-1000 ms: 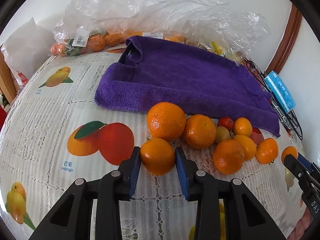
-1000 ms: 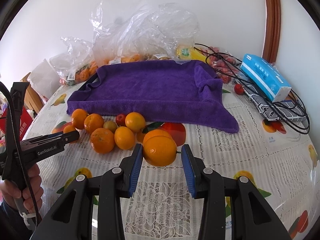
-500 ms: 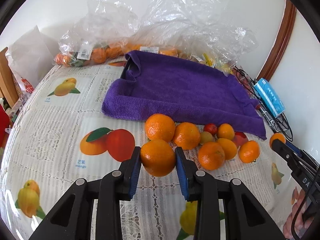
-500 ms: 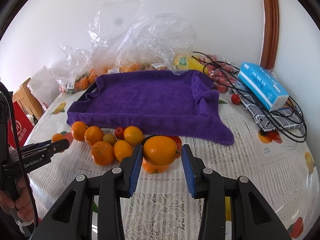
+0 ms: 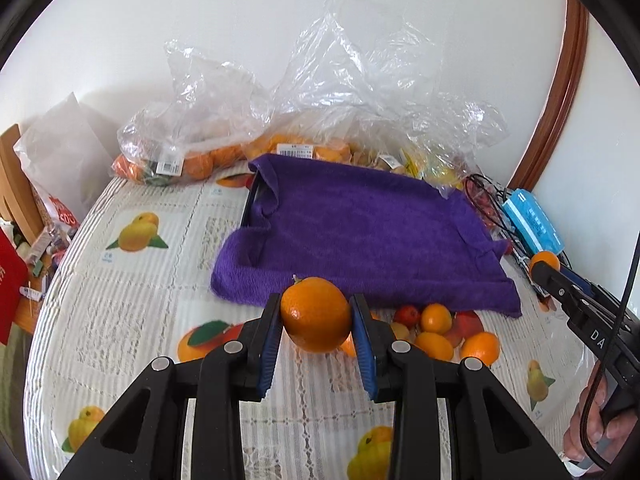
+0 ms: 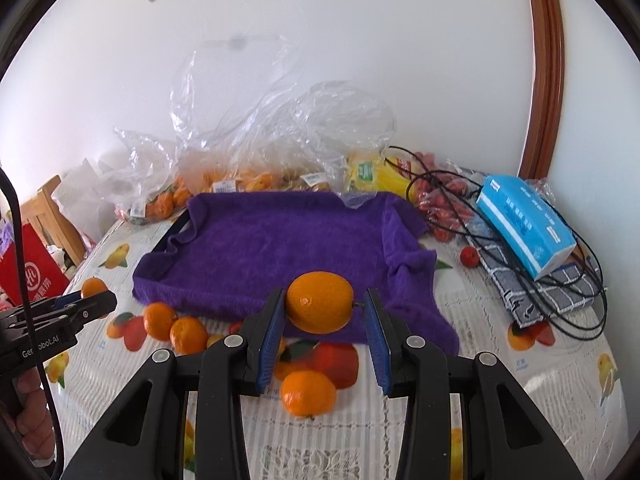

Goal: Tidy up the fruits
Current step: 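Lower both oranges onto the purple towel and open both tools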

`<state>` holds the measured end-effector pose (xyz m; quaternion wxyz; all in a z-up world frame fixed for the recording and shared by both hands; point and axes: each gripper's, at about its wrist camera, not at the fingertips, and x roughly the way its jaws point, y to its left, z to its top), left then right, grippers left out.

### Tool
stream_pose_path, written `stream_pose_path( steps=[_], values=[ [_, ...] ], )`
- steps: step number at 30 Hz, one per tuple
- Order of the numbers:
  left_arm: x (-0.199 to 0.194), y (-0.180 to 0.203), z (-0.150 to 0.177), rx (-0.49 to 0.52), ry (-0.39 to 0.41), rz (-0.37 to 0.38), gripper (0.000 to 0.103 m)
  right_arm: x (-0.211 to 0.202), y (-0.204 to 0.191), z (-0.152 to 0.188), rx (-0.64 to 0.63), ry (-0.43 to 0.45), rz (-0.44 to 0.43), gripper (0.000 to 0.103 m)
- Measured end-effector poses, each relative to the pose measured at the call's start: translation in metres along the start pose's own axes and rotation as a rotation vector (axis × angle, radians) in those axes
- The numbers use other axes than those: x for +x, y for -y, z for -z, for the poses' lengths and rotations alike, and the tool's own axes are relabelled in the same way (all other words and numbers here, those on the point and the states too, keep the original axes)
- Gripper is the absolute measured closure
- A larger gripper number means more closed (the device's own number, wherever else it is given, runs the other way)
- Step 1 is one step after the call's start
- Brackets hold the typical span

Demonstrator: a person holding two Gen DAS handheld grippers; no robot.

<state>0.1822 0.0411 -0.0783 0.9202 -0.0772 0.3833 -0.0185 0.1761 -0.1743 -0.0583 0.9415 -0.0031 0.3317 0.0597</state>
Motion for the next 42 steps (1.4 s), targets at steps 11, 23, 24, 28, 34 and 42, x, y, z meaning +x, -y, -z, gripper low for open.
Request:
stream_pose_path(
  steps=[11,23,24,28,34,42],
  values=[
    [0.03,-0.001,-0.034,-0.009,0.017,-0.01,0.071,0.032,0.002,-0.031,-0.01,0.014,-0.023,0.064],
    [0.085,-0.004,-0.036,-0.044,-0.034,-0.013,0.071,0.088,0.006,-0.02,-0.002,-0.052,-0.057,0.064],
    [0.091,-0.004,-0.034,-0.043,-0.045,-0.015,0.071,0.093,0.007,-0.017,0.0,-0.064,-0.058,0.064],
    [0.105,-0.005,-0.027,-0.045,-0.082,-0.013,0.071,0.104,0.009,-0.008,0.006,-0.098,-0.058,0.064],
    [0.107,-0.003,-0.026,-0.037,-0.076,0.0,0.071,0.113,0.016,-0.002,0.035,-0.127,-0.064,0.064],
    [0.112,0.0,-0.026,-0.025,-0.063,0.001,0.071,0.126,0.014,0.006,0.031,-0.168,-0.06,0.064]
  ],
)
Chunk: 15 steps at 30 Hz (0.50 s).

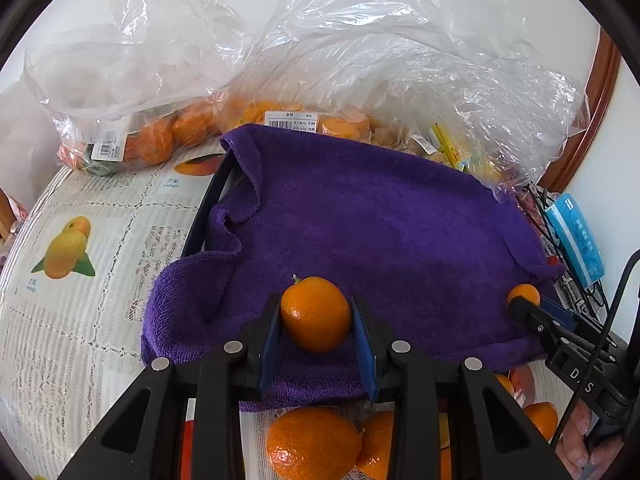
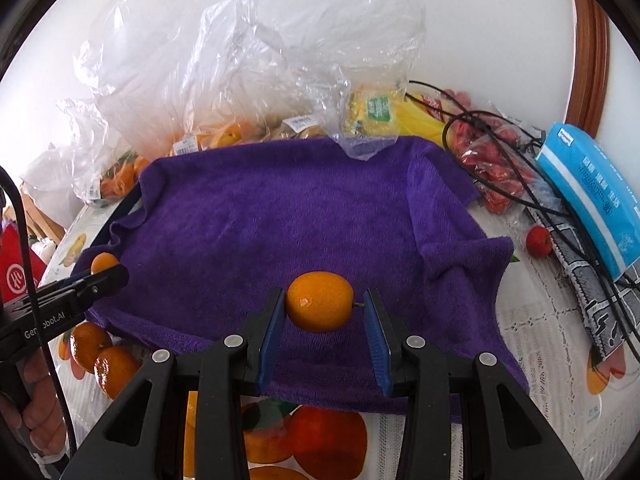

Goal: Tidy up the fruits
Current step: 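Lower both oranges onto the purple towel and open both tools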

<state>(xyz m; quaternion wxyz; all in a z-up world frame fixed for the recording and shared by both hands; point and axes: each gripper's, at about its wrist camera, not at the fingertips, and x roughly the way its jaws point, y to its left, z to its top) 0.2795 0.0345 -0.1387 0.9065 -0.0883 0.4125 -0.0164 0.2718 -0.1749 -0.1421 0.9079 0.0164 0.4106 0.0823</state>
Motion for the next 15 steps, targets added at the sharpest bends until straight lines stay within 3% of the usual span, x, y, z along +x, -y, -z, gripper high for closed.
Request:
stream_pose_path(
  steps=[15],
  values=[
    [-0.0008,0.0047,0.0019,0.009,0.015,0.013,0.071,-0.0033,-0.0028,0.0027,-0.023,0.016,0.005,0.063]
  ],
)
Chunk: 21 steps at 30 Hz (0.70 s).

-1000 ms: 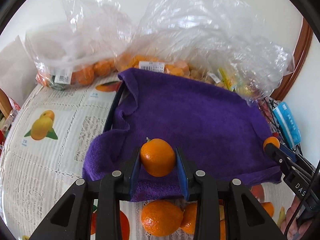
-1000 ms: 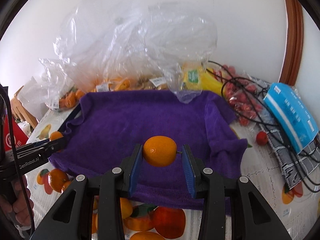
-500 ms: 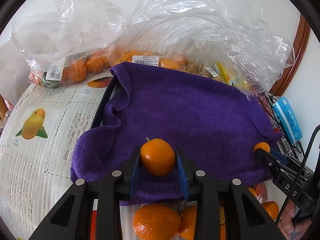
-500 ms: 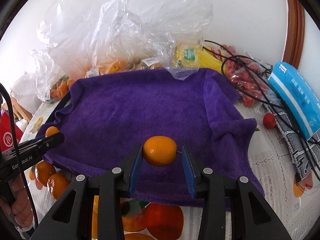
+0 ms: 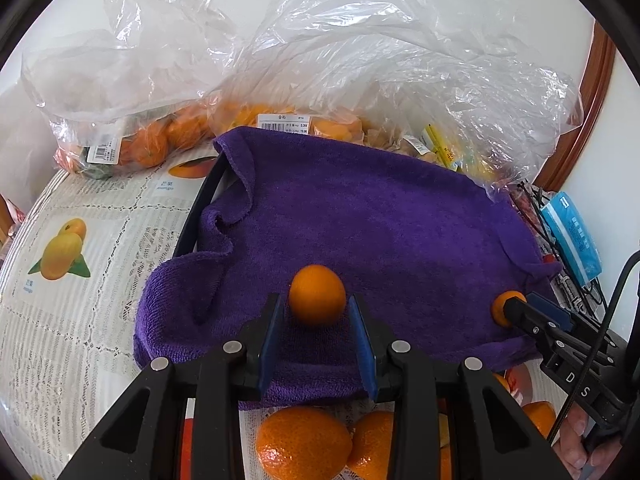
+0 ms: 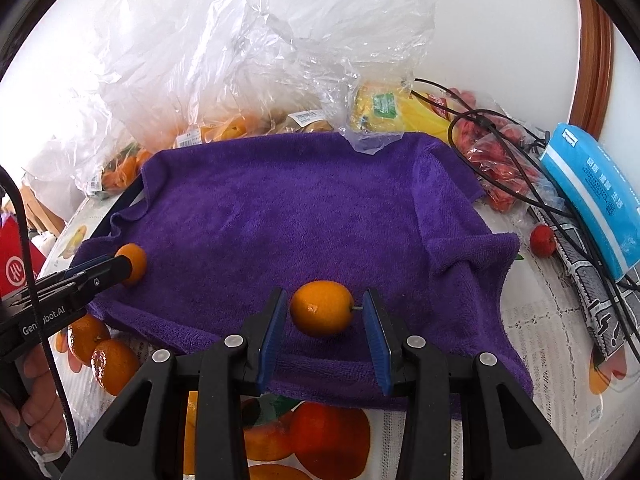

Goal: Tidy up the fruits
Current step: 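Lower both oranges onto the purple towel and open both tools, then grasp a large orange with the right tool while the left tool grasps another large orange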

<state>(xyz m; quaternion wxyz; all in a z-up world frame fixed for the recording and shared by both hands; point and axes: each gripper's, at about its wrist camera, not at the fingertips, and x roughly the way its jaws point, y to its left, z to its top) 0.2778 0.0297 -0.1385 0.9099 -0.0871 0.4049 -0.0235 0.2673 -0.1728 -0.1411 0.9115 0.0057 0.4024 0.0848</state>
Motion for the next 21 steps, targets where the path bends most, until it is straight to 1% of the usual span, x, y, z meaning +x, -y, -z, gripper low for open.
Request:
stream_pose_path(
  steps=[2,3,4,5,6,7,10,12,14,16,18,21],
  values=[
    [-0.001,0.0,0.0,-0.006,-0.001,0.009,0.071,-0.003,-0.001,0.0,-0.004,0.011,-0.001,0.061],
    [-0.002,0.001,-0.001,-0.011,-0.004,0.017,0.065,-0.005,-0.001,-0.001,-0.007,0.017,-0.001,0.057],
    [-0.003,0.001,-0.001,-0.015,-0.006,0.023,0.061,-0.008,-0.002,-0.001,-0.01,0.029,0.0,0.052],
    [-0.005,0.002,0.0,-0.016,-0.002,0.024,0.054,-0.01,-0.003,-0.001,-0.015,0.04,0.007,0.048],
    [-0.008,0.004,0.0,-0.013,0.01,0.02,0.049,-0.012,-0.004,-0.002,-0.02,0.048,0.017,0.039],
    [-0.011,0.005,0.0,-0.006,0.023,0.012,0.048,-0.015,-0.005,-0.003,-0.025,0.057,0.032,0.033],
    [-0.022,0.008,-0.001,0.01,0.057,-0.013,0.045,-0.023,-0.009,-0.006,-0.035,0.094,0.058,0.031],
    [-0.028,0.007,-0.001,0.0,0.072,-0.007,0.041,-0.03,-0.01,-0.006,-0.039,0.125,0.066,0.029],
    [-0.032,0.006,-0.001,-0.007,0.072,0.007,0.041,-0.036,-0.013,-0.007,-0.04,0.142,0.081,0.028],
    [-0.036,0.007,-0.001,-0.007,0.078,0.01,0.041,-0.046,-0.013,-0.008,-0.027,0.15,0.044,0.029],
    [-0.041,0.009,-0.002,-0.001,0.093,-0.004,0.041,-0.057,-0.011,-0.005,-0.001,0.161,-0.003,0.029],
    [-0.044,0.011,-0.003,0.001,0.086,-0.024,0.041,-0.069,-0.011,0.004,0.024,0.142,0.005,0.029]
  ],
)
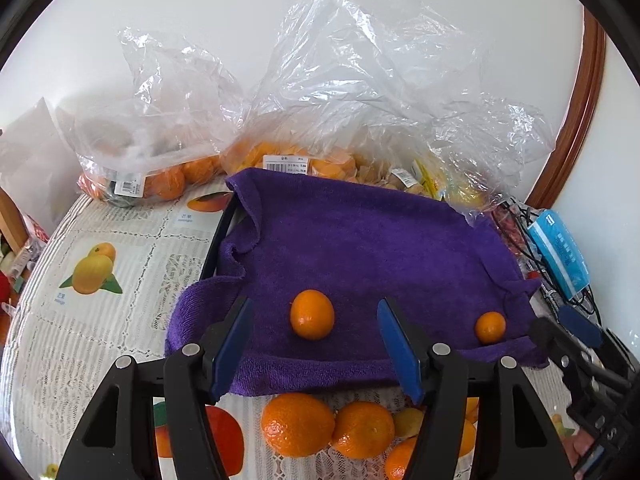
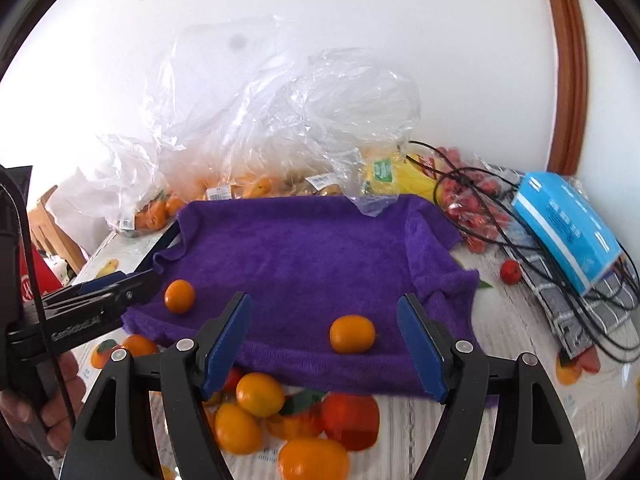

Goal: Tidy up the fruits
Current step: 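Grasp a large orange with the right tool while the left tool grasps another large orange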

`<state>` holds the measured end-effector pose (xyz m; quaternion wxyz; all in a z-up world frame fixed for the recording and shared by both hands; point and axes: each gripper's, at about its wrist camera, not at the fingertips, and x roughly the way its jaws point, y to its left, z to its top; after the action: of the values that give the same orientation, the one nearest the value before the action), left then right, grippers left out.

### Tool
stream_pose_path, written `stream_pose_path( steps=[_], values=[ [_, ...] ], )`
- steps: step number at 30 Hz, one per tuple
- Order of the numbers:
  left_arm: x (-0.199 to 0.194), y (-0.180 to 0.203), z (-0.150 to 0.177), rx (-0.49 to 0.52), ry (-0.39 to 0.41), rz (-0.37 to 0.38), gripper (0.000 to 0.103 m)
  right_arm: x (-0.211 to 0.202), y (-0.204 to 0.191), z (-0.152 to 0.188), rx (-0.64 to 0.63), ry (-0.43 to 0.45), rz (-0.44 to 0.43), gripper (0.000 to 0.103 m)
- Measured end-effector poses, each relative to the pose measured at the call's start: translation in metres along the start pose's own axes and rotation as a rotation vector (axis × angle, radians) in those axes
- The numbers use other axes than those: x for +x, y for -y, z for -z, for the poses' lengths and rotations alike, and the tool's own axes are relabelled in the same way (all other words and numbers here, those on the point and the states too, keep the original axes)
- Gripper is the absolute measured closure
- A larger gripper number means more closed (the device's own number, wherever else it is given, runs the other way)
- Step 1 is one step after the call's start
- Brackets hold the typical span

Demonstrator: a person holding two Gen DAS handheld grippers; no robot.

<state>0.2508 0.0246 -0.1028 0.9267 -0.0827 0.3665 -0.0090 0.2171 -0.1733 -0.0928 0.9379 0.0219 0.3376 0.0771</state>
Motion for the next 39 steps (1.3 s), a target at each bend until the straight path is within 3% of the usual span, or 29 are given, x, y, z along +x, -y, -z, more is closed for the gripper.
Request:
stream_pose_path(
  steps=[6,14,16,20,25,29,37,39],
  values=[
    [-0.007,-0.005,-0.001,-0.027,-0.011,0.014,0.039,-0.008,-0.004,0.032,-0.018,-0.074,0.028,0.031],
    [-0.021,-0.026,0.011,-0.043,-0.008,0.015,0.03,0.009,-0.003,0.069,0.0,-0.172,0.01,0.048],
    [-0.023,-0.033,0.019,-0.044,-0.016,0.002,0.03,0.016,-0.003,0.072,-0.004,-0.195,-0.002,0.059],
    [-0.024,-0.041,0.034,-0.041,-0.044,-0.008,0.03,0.013,-0.006,0.073,-0.023,-0.192,-0.001,0.059],
    [-0.028,-0.036,0.046,-0.018,-0.067,0.048,0.03,0.004,-0.005,0.076,-0.038,-0.149,0.007,0.059],
    [-0.023,-0.028,0.052,0.02,-0.06,0.002,0.03,0.008,0.001,0.077,-0.007,-0.168,-0.011,0.059],
    [-0.004,-0.031,0.045,-0.047,-0.1,0.05,0.033,0.01,0.006,0.078,0.026,-0.175,-0.037,0.059],
    [0.001,-0.027,0.044,-0.04,-0.106,0.042,0.044,0.01,0.006,0.078,0.024,-0.175,-0.036,0.059]
  ],
)
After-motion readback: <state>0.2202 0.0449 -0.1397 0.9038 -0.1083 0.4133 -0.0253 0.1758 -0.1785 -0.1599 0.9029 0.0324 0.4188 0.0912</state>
